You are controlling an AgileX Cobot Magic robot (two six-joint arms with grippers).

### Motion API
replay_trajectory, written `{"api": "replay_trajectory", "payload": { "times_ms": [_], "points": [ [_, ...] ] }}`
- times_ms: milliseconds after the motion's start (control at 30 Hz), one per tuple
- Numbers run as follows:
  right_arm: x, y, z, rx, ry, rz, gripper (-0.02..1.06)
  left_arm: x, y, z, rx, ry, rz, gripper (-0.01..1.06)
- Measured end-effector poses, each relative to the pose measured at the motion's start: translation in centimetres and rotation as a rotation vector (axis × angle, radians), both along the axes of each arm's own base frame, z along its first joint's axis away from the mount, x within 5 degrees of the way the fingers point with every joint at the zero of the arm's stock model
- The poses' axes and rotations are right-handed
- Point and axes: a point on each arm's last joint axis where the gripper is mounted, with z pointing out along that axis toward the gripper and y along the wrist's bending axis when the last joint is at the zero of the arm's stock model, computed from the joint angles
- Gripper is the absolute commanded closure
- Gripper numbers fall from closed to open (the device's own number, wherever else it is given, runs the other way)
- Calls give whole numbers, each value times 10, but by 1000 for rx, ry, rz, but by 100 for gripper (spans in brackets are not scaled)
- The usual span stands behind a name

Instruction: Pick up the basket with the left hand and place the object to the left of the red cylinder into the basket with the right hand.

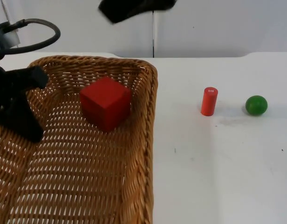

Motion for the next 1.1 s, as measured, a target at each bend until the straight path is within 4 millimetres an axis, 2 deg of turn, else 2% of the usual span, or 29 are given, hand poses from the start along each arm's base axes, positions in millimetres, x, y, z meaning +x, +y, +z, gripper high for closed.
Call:
{"api": "replay_trajectory", "payload": {
  "times_ms": [100,267,467,833,1100],
  "points": [
    [-5,-15,14,-2,8,-27,20,0,0,0,0,0,0,105],
    [-12,-28,25,-19,14,-41,20,0,0,0,0,0,0,105],
    [-25,-43,28,-48,19,-84,20,0,0,0,0,0,0,105],
    [-72,-84,42,-12,19,-150,20,0,0,0,0,0,0,105],
    [-94,-111,38,0,-14,-253,20,0,0,0,0,-2,-4,105]
  ]
}}
